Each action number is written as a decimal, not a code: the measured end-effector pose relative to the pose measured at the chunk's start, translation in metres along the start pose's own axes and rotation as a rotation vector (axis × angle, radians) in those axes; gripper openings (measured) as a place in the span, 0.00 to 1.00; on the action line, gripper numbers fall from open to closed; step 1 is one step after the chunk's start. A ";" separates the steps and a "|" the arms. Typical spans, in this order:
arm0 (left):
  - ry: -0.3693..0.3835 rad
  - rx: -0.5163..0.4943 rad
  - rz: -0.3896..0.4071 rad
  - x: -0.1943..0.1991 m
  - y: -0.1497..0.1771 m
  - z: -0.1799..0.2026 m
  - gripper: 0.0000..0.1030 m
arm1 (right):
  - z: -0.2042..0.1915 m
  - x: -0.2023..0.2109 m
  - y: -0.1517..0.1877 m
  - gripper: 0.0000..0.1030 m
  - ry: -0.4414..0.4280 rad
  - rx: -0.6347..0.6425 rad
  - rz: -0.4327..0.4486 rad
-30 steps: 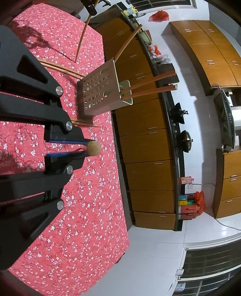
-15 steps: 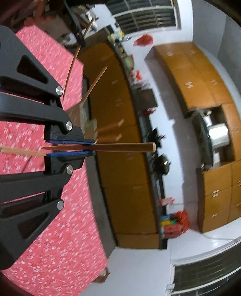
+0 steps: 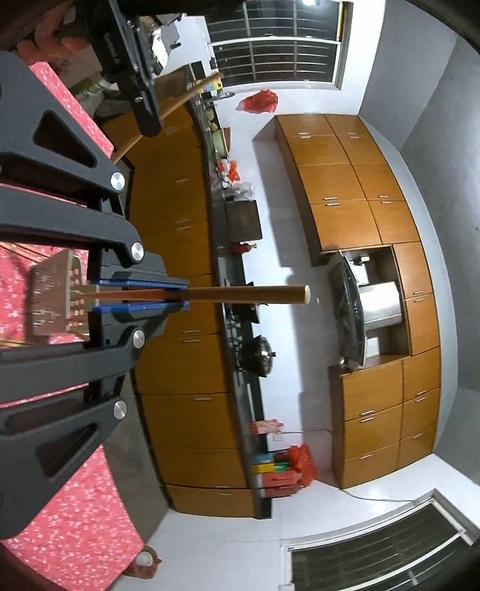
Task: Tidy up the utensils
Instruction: 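Lift the chopstick upright over the holder with the left gripper while the right gripper does likewise, then insert the chopstick into the holder and open the left gripper while the right gripper releases its own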
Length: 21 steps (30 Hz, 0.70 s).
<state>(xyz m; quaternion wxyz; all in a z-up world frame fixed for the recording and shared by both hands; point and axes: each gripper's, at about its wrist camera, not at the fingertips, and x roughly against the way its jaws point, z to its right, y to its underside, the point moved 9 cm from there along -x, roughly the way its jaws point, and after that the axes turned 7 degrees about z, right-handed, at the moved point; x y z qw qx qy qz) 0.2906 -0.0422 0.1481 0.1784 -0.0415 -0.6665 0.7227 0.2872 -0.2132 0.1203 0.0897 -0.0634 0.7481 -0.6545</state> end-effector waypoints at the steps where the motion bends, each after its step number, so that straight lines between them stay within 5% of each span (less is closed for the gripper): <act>1: -0.007 0.005 0.006 -0.005 -0.004 -0.001 0.07 | -0.001 -0.004 0.001 0.07 0.006 0.010 0.004; 7: -0.085 0.038 0.067 -0.032 -0.012 -0.016 0.07 | -0.002 -0.030 0.021 0.07 0.029 0.036 -0.040; 21: -0.095 0.053 -0.017 -0.085 0.043 -0.025 0.07 | 0.003 -0.058 0.070 0.07 0.031 0.035 -0.182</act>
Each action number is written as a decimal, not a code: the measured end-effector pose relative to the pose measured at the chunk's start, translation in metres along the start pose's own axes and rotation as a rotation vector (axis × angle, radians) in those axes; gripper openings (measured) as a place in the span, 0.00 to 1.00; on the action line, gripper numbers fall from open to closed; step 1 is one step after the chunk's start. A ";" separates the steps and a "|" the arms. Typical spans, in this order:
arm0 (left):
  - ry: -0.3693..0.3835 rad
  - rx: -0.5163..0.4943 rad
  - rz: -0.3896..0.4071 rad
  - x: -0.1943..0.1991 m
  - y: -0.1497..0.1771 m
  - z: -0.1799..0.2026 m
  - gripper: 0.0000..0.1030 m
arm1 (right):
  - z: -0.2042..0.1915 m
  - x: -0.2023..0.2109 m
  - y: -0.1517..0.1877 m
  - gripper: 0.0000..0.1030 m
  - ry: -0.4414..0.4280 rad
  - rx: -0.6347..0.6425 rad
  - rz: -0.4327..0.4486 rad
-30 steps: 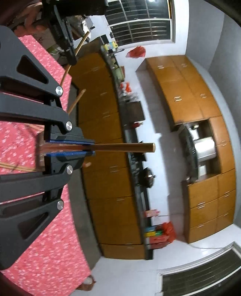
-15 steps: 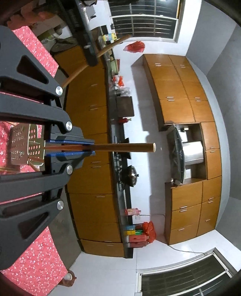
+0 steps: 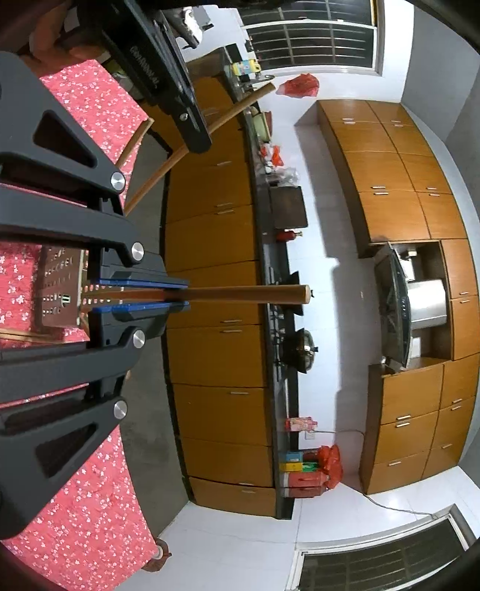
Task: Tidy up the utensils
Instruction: 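Insert the chopstick into the holder and open the left gripper while the right gripper releases its own, then lower the open left gripper to a chopstick on the table while the right gripper approaches another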
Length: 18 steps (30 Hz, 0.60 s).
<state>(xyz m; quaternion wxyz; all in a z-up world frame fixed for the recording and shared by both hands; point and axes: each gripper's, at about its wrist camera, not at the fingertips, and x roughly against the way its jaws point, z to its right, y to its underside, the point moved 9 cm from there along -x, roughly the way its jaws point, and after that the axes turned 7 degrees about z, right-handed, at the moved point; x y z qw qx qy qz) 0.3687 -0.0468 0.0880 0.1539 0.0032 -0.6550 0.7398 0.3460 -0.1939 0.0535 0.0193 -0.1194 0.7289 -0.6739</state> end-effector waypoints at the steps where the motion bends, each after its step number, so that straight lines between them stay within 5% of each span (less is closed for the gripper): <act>1: 0.002 0.000 -0.008 -0.001 0.003 0.000 0.07 | 0.000 -0.001 0.001 0.07 -0.005 -0.003 -0.008; 14: 0.006 0.047 0.036 0.024 -0.010 -0.008 0.20 | -0.004 0.013 -0.008 0.08 -0.019 -0.017 0.014; 18: 0.009 0.067 0.079 0.049 -0.021 -0.013 0.23 | -0.001 0.034 -0.024 0.19 -0.019 -0.019 0.069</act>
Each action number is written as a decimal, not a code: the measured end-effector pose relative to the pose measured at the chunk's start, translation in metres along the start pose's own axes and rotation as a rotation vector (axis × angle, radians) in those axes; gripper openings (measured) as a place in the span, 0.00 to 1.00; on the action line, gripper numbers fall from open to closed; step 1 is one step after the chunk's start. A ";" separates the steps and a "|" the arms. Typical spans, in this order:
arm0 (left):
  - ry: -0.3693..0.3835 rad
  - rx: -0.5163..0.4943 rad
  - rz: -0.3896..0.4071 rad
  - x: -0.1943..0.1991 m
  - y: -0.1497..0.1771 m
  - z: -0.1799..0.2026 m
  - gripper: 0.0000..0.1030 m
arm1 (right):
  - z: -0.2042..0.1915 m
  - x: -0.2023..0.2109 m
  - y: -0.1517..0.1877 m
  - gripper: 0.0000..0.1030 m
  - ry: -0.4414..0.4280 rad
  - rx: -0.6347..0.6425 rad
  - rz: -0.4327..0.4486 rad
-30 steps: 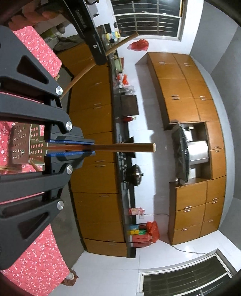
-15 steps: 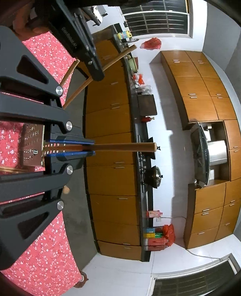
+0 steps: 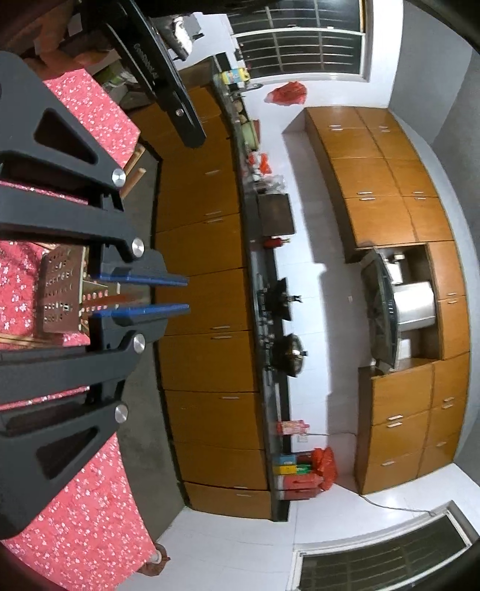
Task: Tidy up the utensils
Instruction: 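Lower the open left gripper to a chopstick on the table while the right gripper approaches another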
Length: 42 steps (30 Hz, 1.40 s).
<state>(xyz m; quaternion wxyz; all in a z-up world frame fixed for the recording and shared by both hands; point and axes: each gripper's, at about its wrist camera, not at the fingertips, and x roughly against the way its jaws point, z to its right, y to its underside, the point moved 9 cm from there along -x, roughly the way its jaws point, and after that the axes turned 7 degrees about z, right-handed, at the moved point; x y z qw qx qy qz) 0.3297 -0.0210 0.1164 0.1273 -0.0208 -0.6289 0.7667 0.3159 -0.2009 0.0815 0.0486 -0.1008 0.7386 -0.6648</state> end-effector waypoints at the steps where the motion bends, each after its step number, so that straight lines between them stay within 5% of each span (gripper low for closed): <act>1: -0.002 0.005 0.009 0.007 -0.002 -0.003 0.24 | 0.002 0.006 -0.004 0.22 0.003 -0.004 0.015; 5: -0.034 0.032 0.018 0.033 0.002 -0.024 0.25 | 0.025 0.034 -0.010 0.23 0.044 -0.041 0.056; 9: -0.085 0.040 -0.034 0.046 0.029 -0.049 0.25 | 0.057 0.040 0.018 0.23 0.109 -0.077 -0.007; 16: -0.179 0.027 -0.276 0.034 0.134 -0.087 0.25 | 0.093 0.014 0.136 0.23 0.172 -0.136 -0.334; 20: -0.177 0.035 -0.386 0.027 0.182 -0.092 0.25 | 0.081 0.004 0.211 0.16 0.122 -0.149 -0.527; 24: -0.153 0.036 -0.461 0.024 0.218 -0.086 0.25 | 0.065 -0.001 0.250 0.13 0.081 -0.138 -0.624; 42: -0.098 0.028 -0.570 0.018 0.262 -0.068 0.25 | 0.064 -0.006 0.270 0.10 0.099 -0.091 -0.667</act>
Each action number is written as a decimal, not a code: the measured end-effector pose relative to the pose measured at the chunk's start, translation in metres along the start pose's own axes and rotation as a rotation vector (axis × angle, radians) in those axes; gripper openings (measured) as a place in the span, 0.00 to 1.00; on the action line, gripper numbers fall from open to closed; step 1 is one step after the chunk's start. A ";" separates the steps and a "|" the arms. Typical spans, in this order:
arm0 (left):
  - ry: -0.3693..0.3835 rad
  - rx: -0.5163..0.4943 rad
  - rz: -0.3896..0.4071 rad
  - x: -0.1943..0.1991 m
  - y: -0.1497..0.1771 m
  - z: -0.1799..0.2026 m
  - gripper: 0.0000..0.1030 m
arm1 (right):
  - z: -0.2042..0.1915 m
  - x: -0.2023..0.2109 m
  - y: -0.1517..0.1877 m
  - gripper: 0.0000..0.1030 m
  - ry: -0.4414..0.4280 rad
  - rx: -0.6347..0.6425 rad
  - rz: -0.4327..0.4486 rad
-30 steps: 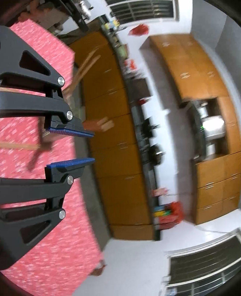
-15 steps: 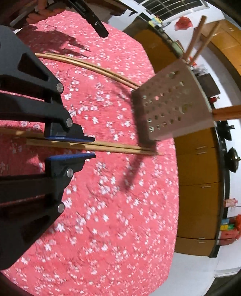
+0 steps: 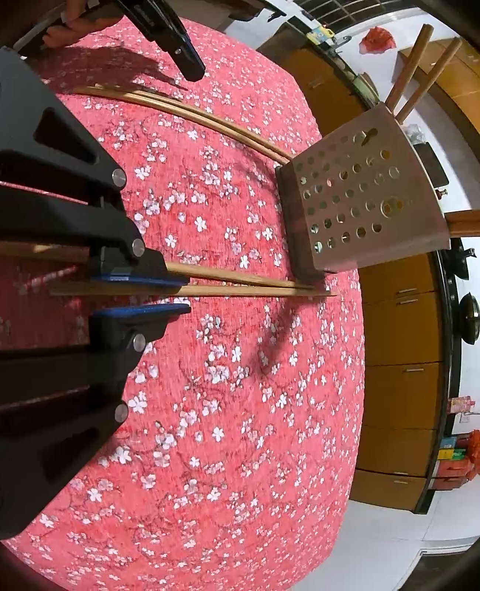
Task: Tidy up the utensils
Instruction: 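Lower the open left gripper to a chopstick on the table while the right gripper approaches another, then close the left gripper on a wooden chopstick while the right gripper grasps one too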
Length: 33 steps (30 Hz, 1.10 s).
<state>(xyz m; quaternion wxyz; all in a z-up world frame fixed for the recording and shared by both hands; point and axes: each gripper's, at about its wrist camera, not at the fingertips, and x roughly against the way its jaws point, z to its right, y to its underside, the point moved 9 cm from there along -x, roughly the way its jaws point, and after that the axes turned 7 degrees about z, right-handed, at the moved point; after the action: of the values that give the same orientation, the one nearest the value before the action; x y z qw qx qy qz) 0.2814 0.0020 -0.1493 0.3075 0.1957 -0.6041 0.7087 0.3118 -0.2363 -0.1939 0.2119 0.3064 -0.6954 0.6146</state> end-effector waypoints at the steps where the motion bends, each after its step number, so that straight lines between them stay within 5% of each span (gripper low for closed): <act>1: 0.001 0.000 -0.003 -0.001 0.001 0.001 0.25 | -0.002 0.000 0.001 0.10 -0.003 0.006 -0.003; 17: 0.044 -0.044 -0.046 -0.014 0.014 0.021 0.24 | 0.033 0.000 0.001 0.07 0.118 -0.026 0.019; 33: -0.072 -0.170 -0.050 -0.029 0.021 0.030 0.16 | 0.028 0.006 0.007 0.08 0.115 0.010 0.031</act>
<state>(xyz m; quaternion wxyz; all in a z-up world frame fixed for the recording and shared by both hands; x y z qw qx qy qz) 0.2860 -0.0345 -0.1775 0.3186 0.2093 -0.6678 0.6393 0.3056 -0.2649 -0.1994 0.2401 0.2609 -0.6837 0.6378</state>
